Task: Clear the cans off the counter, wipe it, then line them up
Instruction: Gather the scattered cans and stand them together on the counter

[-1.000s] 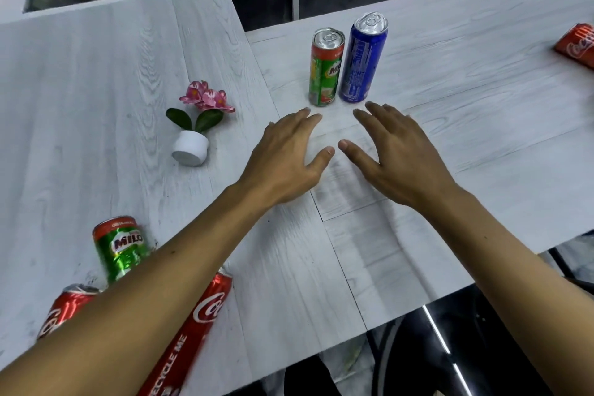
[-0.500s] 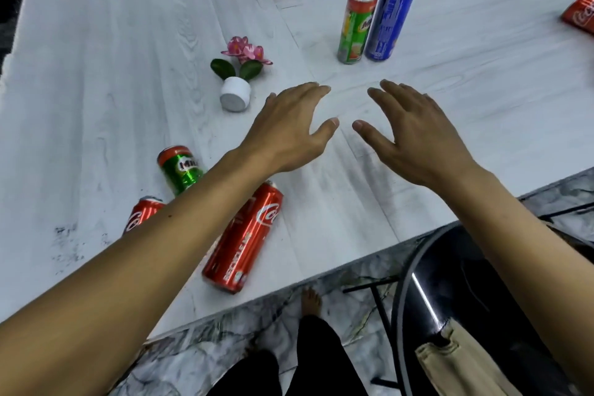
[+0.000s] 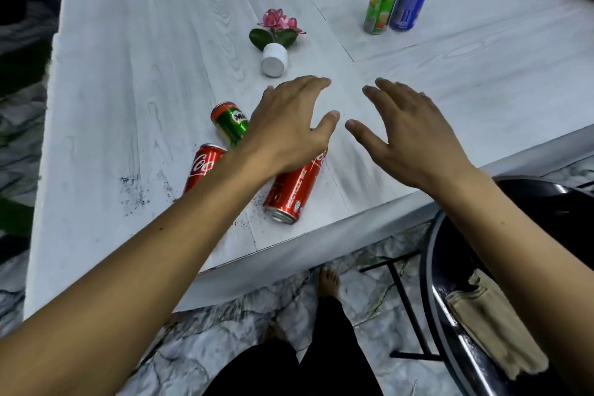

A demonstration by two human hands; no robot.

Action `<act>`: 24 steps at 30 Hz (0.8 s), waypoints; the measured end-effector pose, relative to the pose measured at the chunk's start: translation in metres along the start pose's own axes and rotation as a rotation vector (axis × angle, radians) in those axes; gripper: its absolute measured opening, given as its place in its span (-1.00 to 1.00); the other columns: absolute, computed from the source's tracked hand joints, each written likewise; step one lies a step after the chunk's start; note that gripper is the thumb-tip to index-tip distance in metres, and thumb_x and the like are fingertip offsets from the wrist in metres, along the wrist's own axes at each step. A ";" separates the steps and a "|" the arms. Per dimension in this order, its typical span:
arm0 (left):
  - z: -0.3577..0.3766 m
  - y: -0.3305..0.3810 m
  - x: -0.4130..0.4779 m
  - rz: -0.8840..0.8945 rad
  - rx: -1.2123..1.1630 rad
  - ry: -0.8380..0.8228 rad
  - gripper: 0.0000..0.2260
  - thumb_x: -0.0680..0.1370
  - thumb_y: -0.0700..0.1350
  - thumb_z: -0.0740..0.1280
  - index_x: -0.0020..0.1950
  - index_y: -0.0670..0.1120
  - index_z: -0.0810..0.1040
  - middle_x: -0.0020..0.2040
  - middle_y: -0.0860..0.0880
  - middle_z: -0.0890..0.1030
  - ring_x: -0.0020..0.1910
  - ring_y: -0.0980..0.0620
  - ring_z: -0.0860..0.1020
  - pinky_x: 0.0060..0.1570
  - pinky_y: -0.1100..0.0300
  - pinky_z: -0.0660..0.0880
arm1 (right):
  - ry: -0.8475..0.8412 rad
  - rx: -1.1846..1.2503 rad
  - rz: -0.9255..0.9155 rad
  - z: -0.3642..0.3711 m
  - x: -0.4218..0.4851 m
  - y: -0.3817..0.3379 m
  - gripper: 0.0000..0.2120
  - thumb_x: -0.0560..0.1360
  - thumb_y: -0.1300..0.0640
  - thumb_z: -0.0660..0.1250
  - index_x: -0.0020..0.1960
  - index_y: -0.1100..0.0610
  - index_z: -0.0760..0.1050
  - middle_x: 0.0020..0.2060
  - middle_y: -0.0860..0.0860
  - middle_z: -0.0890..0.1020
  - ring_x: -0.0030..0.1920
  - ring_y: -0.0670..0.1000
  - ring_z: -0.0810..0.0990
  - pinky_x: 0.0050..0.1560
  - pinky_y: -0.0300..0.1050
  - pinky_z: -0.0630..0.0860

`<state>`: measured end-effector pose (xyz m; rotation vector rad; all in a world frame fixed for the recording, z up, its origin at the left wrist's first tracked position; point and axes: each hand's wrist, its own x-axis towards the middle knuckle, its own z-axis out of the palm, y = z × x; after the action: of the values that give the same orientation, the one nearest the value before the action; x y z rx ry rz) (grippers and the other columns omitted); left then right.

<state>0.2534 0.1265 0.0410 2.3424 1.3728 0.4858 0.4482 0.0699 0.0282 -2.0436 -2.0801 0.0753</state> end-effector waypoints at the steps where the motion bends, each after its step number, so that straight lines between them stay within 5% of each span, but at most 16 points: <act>1: -0.002 -0.002 -0.009 -0.001 0.004 0.001 -0.49 0.65 0.15 0.24 0.58 0.03 0.33 0.58 0.01 0.36 0.56 -0.03 0.28 0.55 -0.11 0.16 | 0.001 0.008 0.006 0.001 -0.006 -0.007 -0.33 0.64 -0.29 0.11 0.58 0.12 0.28 0.58 0.13 0.30 0.57 0.18 0.25 0.53 0.23 0.20; 15: -0.020 -0.043 -0.099 0.001 0.099 0.039 -0.50 0.64 0.14 0.25 0.55 -0.01 0.37 0.55 -0.01 0.40 0.54 -0.02 0.30 0.56 -0.09 0.14 | 0.015 0.149 0.115 0.016 -0.059 -0.087 -0.38 0.64 -0.28 0.16 0.49 0.16 0.37 0.44 0.12 0.48 0.43 0.14 0.42 0.33 0.05 0.37; 24: -0.044 -0.079 -0.139 -0.197 -0.015 0.177 -0.52 0.62 0.08 0.35 0.49 -0.07 0.45 0.41 -0.05 0.53 0.35 -0.05 0.49 0.20 0.22 0.31 | 0.000 0.287 0.345 0.029 -0.064 -0.119 -0.32 0.57 -0.39 0.15 0.36 0.15 0.46 0.21 0.10 0.62 0.22 0.18 0.56 -0.05 -0.03 0.33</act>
<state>0.1093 0.0462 0.0267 2.1653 1.6543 0.6532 0.3264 0.0067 0.0153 -2.1866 -1.5851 0.4040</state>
